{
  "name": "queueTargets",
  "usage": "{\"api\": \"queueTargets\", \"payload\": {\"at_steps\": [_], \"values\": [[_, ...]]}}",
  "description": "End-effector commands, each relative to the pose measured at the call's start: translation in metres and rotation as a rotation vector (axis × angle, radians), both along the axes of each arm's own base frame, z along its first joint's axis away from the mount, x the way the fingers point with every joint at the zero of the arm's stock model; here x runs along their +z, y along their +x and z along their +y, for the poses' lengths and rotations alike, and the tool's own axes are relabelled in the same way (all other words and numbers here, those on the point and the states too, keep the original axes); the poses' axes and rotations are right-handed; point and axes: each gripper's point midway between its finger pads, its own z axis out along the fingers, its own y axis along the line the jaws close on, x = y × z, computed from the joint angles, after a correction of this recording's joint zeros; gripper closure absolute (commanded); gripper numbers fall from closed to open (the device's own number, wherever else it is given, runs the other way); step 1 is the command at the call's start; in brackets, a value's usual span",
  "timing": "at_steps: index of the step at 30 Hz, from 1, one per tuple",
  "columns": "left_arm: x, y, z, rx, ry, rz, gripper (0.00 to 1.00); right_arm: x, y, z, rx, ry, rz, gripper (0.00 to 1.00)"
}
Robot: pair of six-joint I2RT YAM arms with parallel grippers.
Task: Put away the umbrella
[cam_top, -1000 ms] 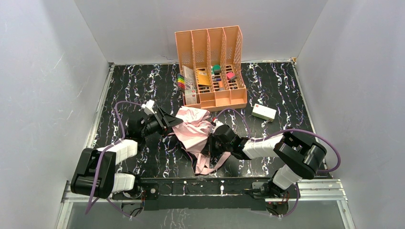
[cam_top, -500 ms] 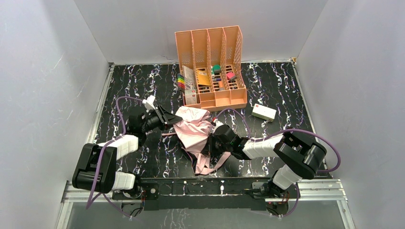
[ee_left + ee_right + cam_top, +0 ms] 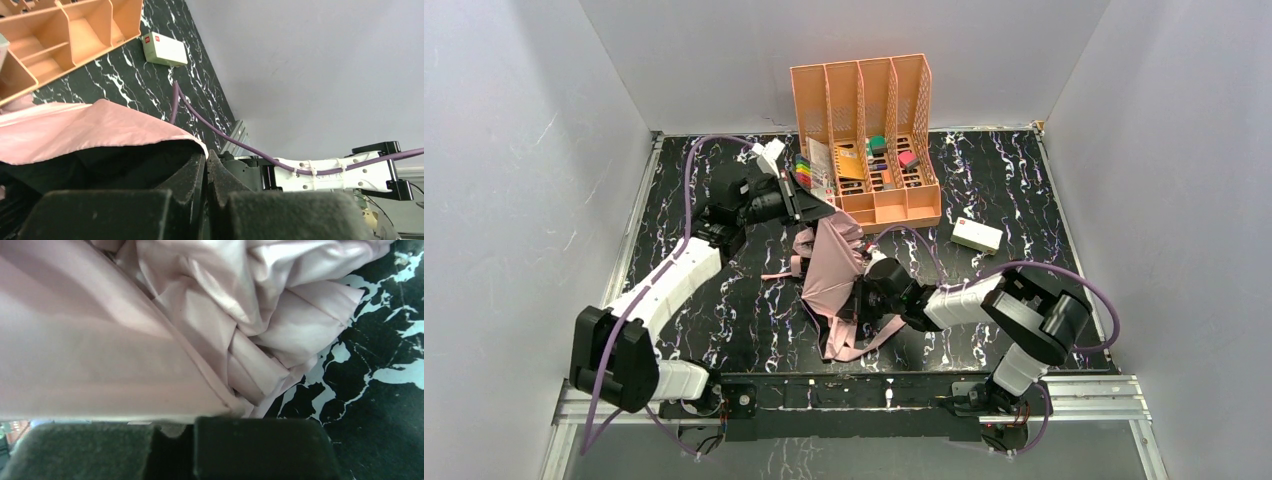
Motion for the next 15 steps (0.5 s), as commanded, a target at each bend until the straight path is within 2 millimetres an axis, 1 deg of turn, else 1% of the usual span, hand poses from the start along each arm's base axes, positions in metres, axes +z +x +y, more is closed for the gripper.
{"api": "queueTargets", "payload": {"at_steps": [1,7,8,11,15], "values": [[0.044,-0.025,-0.010,-0.019,0.005,-0.090,1.00,-0.044,-0.006,-0.027,-0.096,-0.161,0.099,1.00],[0.023,-0.062,-0.021,-0.019,0.052,-0.060,1.00,-0.028,0.010,-0.016,-0.164,-0.100,0.080,1.00],[0.017,-0.075,-0.025,-0.021,0.057,-0.056,1.00,-0.022,0.014,-0.013,-0.169,-0.084,0.068,1.00],[0.009,-0.094,-0.032,-0.008,0.066,-0.054,1.00,-0.012,0.016,-0.006,-0.152,-0.053,0.052,1.00],[-0.008,-0.119,-0.039,0.003,0.081,-0.051,1.00,-0.002,0.015,-0.004,-0.133,-0.030,0.031,0.95]]}}
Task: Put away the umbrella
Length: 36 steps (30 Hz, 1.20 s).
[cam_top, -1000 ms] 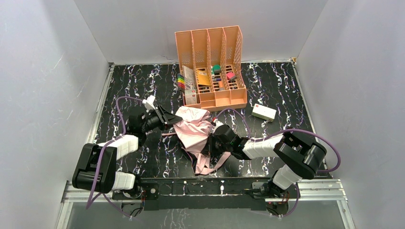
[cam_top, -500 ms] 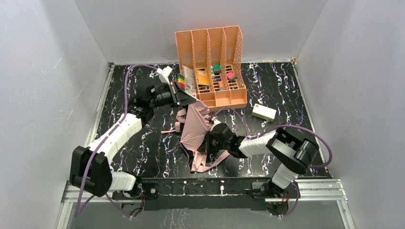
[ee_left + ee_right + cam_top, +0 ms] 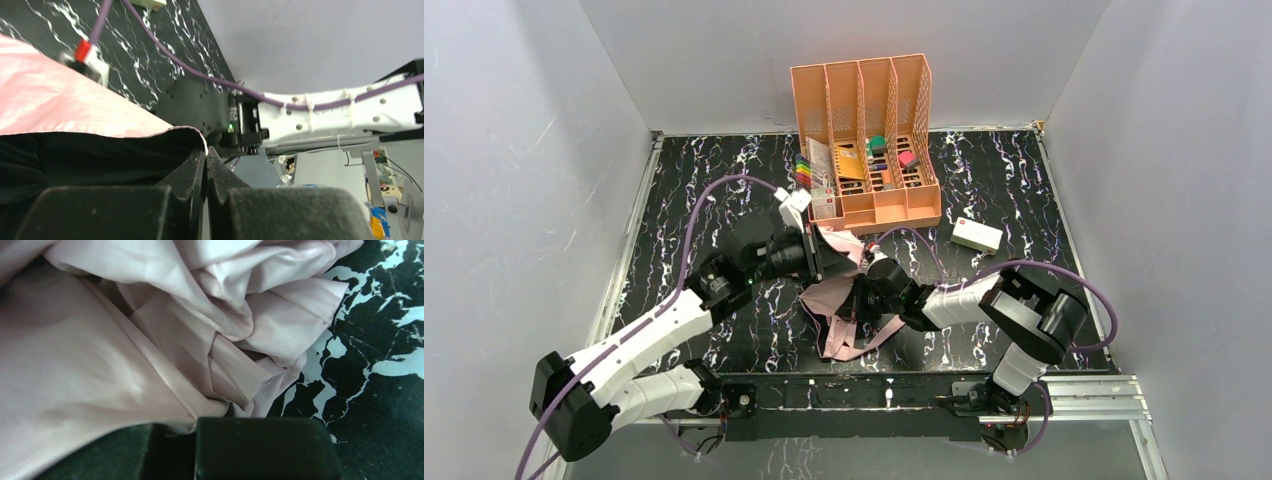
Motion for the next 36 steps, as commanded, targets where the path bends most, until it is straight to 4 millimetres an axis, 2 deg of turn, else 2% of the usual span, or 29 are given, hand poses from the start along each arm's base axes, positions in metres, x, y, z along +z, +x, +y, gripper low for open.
{"api": "queueTargets", "payload": {"at_steps": [1,6,11,17,22,24,27,31,34,36], "values": [[-0.012,-0.017,-0.001,0.060,0.000,-0.006,1.00,-0.002,0.008,-0.011,-0.036,-0.060,-0.038,0.94],[-0.049,-0.039,-0.002,0.051,0.032,0.020,1.00,0.016,0.002,-0.028,-0.035,-0.074,-0.079,0.85],[-0.081,-0.058,-0.008,0.029,0.034,0.046,1.00,0.040,0.002,-0.051,-0.072,-0.096,-0.150,0.80],[-0.115,-0.076,-0.010,0.021,0.057,0.084,1.00,0.059,-0.001,-0.076,-0.105,-0.137,-0.200,0.82],[-0.137,-0.092,-0.004,0.007,0.097,0.092,1.00,0.087,0.006,-0.087,-0.142,-0.116,-0.292,0.84],[-0.148,-0.098,0.000,0.005,0.131,0.092,1.00,0.099,0.009,-0.085,-0.147,-0.079,-0.324,0.84],[-0.164,-0.103,0.006,0.012,0.180,0.092,1.00,0.125,0.005,-0.063,-0.049,0.028,-0.387,0.84],[-0.191,-0.110,0.013,-0.003,0.249,0.115,1.00,0.155,-0.009,-0.031,0.111,0.183,-0.437,0.90],[-0.208,-0.115,0.018,-0.003,0.270,0.137,1.00,0.166,-0.015,-0.015,0.190,0.239,-0.449,0.98],[-0.217,-0.119,0.023,0.001,0.274,0.150,1.00,0.163,-0.014,-0.009,0.211,0.241,-0.445,1.00]]}}
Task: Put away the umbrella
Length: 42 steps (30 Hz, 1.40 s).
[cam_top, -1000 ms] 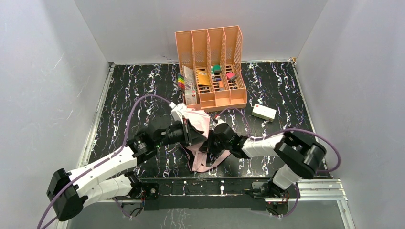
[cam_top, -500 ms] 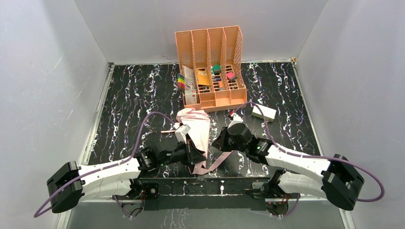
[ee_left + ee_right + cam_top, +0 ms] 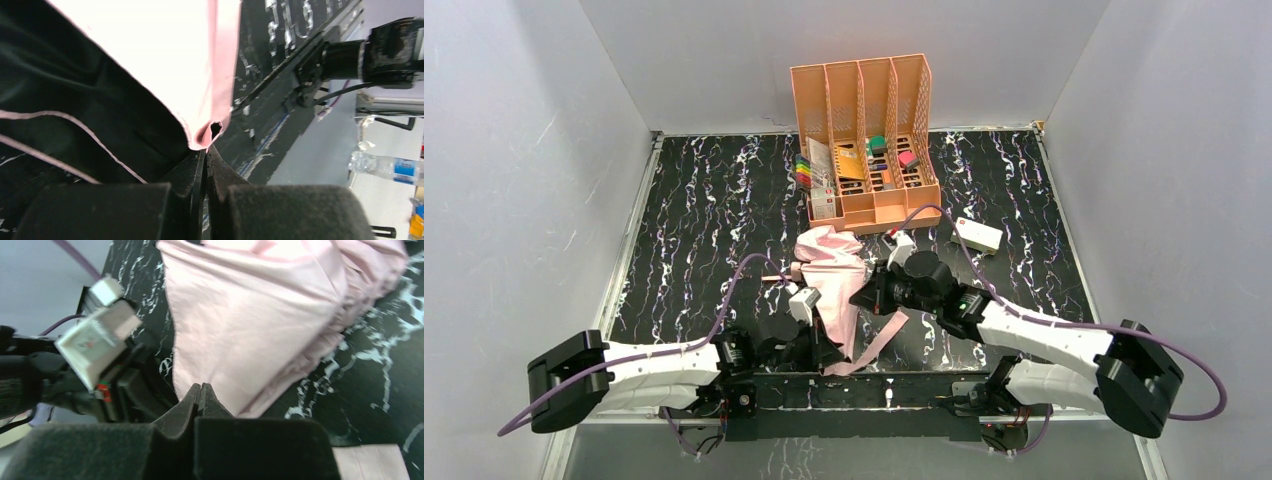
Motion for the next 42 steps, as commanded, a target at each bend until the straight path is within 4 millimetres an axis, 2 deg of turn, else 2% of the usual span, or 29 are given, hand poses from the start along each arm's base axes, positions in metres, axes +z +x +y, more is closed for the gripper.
{"api": "queueTargets", "payload": {"at_steps": [1,3,7,11,12,18,22,26,32,35,37,38,41,42], "values": [[-0.016,-0.004,0.008,0.020,0.005,0.004,0.99,0.045,0.000,0.035,0.137,0.147,-0.094,1.00],[-0.020,-0.005,0.011,0.026,0.005,0.010,0.97,0.038,0.002,0.040,0.135,0.144,-0.070,1.00],[-0.023,-0.007,0.013,0.024,0.012,0.010,0.85,0.016,0.007,0.055,0.138,0.123,-0.012,1.00],[-0.026,-0.009,0.013,0.014,0.022,0.006,0.63,-0.001,0.006,0.069,0.153,0.111,0.034,1.00],[-0.025,-0.010,0.013,0.011,0.022,0.006,0.60,-0.005,0.005,0.072,0.158,0.106,0.046,1.00],[-0.026,-0.013,0.012,-0.004,0.029,0.004,0.52,-0.029,-0.001,0.082,0.161,0.070,0.106,1.00],[-0.026,-0.014,0.011,-0.013,0.038,0.001,0.52,-0.059,-0.003,0.076,0.118,0.001,0.167,1.00],[-0.020,-0.012,0.009,-0.014,0.042,-0.010,0.52,-0.092,-0.001,0.060,0.040,-0.093,0.215,1.00],[-0.003,-0.002,0.011,0.040,0.032,-0.039,0.52,-0.129,0.004,0.040,-0.008,-0.219,0.196,1.00],[0.012,0.010,0.018,0.121,0.046,-0.061,0.41,-0.146,0.003,0.029,-0.006,-0.293,0.193,1.00],[0.024,0.019,0.026,0.180,0.074,-0.079,0.30,-0.157,0.006,0.016,-0.042,-0.352,0.186,0.91],[0.030,0.023,0.031,0.204,0.088,-0.092,0.26,-0.160,0.005,0.011,-0.046,-0.370,0.188,0.91],[0.055,0.036,0.043,0.268,0.113,-0.147,0.16,-0.168,0.001,0.003,-0.038,-0.400,0.198,0.93],[0.066,0.042,0.045,0.285,0.112,-0.173,0.15,-0.173,-0.002,-0.002,-0.038,-0.422,0.211,0.97]]}}
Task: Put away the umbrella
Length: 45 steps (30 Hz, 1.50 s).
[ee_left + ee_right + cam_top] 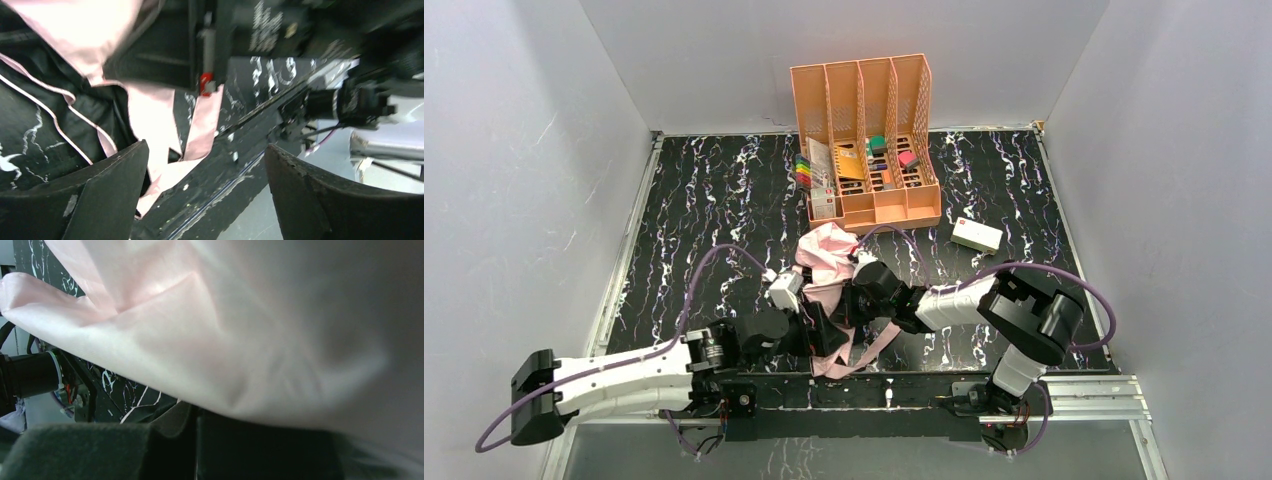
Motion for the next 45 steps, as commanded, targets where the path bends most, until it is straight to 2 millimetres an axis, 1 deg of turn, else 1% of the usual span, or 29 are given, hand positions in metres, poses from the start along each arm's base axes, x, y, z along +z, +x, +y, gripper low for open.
{"api": "queueTargets", "payload": {"at_steps": [1,5,7,8,10,12,16,17,19,20,22,24,27,33,35,40,45], "values": [[0.040,0.029,0.026,0.136,0.080,-0.111,0.13,-0.060,-0.004,-0.056,-0.047,-0.277,0.014,0.99],[0.086,0.053,0.033,0.162,0.093,-0.186,0.09,-0.068,-0.009,-0.074,-0.064,-0.343,0.028,1.00],[0.099,0.074,0.040,0.195,0.116,-0.181,0.09,-0.070,-0.009,-0.083,-0.073,-0.377,0.025,1.00],[0.101,0.083,0.042,0.194,0.127,-0.173,0.09,-0.072,-0.009,-0.088,-0.077,-0.398,0.024,1.00],[0.104,0.103,0.045,0.198,0.122,-0.133,0.09,-0.072,-0.010,-0.094,-0.083,-0.422,0.023,1.00],[0.102,0.123,0.049,0.214,0.108,-0.084,0.08,-0.073,-0.012,-0.098,-0.081,-0.429,0.025,1.00],[0.100,0.149,0.046,0.205,0.035,-0.034,0.02,-0.073,-0.015,-0.098,-0.068,-0.417,0.035,1.00],[0.101,0.156,0.045,0.209,0.018,-0.031,0.02,-0.073,-0.016,-0.098,-0.066,-0.414,0.036,1.00],[0.097,0.167,0.046,0.227,-0.005,-0.008,0.02,-0.073,-0.017,-0.100,-0.069,-0.412,0.037,1.00],[0.098,0.176,0.048,0.239,-0.033,-0.008,0.02,-0.072,-0.018,-0.100,-0.070,-0.409,0.037,1.00],[0.092,0.186,0.047,0.237,-0.082,0.022,0.02,-0.071,-0.019,-0.101,-0.068,-0.399,0.038,1.00],[0.083,0.196,0.045,0.235,-0.120,0.058,0.02,-0.070,-0.022,-0.102,-0.063,-0.389,0.038,1.00],[0.067,0.204,0.047,0.255,-0.141,0.105,0.02,-0.070,-0.024,-0.101,-0.050,-0.377,0.040,1.00],[0.031,0.208,0.071,0.338,-0.083,0.155,0.02,-0.068,-0.025,-0.095,-0.029,-0.355,0.042,1.00],[0.022,0.208,0.074,0.341,-0.087,0.168,0.02,-0.068,-0.025,-0.094,-0.026,-0.349,0.044,1.00],[0.010,0.203,0.065,0.305,-0.177,0.199,0.02,-0.067,-0.025,-0.092,-0.022,-0.342,0.046,1.00],[0.014,0.207,0.053,0.264,-0.274,0.178,0.02,-0.066,-0.025,-0.091,-0.023,-0.341,0.046,1.00]]}}
